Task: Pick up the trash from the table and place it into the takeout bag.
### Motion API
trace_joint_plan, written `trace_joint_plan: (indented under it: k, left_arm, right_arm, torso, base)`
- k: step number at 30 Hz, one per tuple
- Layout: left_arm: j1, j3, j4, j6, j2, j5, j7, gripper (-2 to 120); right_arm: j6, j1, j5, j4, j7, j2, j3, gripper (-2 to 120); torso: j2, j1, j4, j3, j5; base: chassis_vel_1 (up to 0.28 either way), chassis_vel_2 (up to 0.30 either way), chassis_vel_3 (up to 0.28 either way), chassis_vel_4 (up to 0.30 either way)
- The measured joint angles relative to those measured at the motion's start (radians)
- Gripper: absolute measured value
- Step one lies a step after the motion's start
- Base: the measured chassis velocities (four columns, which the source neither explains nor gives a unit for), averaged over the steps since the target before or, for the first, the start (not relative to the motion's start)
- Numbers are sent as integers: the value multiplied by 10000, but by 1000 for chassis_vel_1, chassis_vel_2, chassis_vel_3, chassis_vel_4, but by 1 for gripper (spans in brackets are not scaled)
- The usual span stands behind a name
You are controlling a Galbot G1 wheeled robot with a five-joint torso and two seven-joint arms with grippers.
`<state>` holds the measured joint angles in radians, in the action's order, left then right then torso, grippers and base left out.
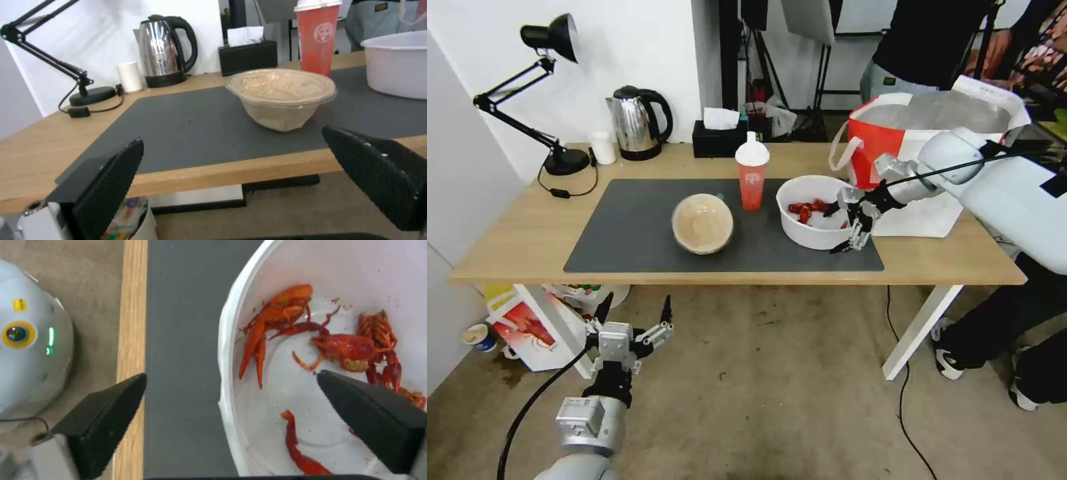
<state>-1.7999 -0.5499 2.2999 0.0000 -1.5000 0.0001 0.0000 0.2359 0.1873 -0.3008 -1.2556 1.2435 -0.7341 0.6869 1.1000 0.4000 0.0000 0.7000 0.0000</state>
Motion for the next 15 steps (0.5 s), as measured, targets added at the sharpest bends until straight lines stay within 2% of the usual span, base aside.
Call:
trace_joint_plan:
  k: [4,5,8,9,10,11,12,13,15]
  left_arm:
    - [0,0,0,0,0,-1,0,100]
    - [0,0,0,0,0,-1,0,100]
    - [0,0,0,0,0,0,0,100]
    - [0,0,0,0,0,0,0,100]
    - [0,0,0,0,0,0,0,100]
    - [0,0,0,0,0,0,0,100]
    - [0,0,0,0,0,-1,0,100]
    - [0,0,0,0,0,-1,0,100]
    - [0,0,0,0,0,0,0,100]
  right_arm:
    - [-19,54,67,156,93,-50,57,84]
    - [-19,54,67,156,93,-50,57,84]
    - [-22,31,151,274,174,-111,75,68]
    - [-22,31,151,274,174,-111,75,68]
    - [-21,14,178,295,186,-127,76,61]
    - [-22,9,191,310,199,-138,77,59]
    - [-22,8,208,343,222,-159,81,52]
    - [-22,8,208,343,222,-159,81,52]
    - [-22,15,229,406,244,-217,86,44]
  torso:
    - [0,0,-1,0,0]
    - [0,0,-1,0,0]
    - [0,-1,0,0,1]
    - [0,-1,0,0,1]
    - [0,-1,0,0,1]
    - [0,-1,0,0,1]
    - [0,-1,0,0,1]
    - [0,-1,0,0,1]
    - [0,0,0,0,1]
  base:
    - [0,0,0,0]
    - [0,0,0,0]
    - [0,0,0,0]
    - [0,0,0,0]
    - [0,0,0,0]
    - [0,0,0,0]
    - [0,0,0,0]
    - [0,0,0,0]
    - [0,0,0,0]
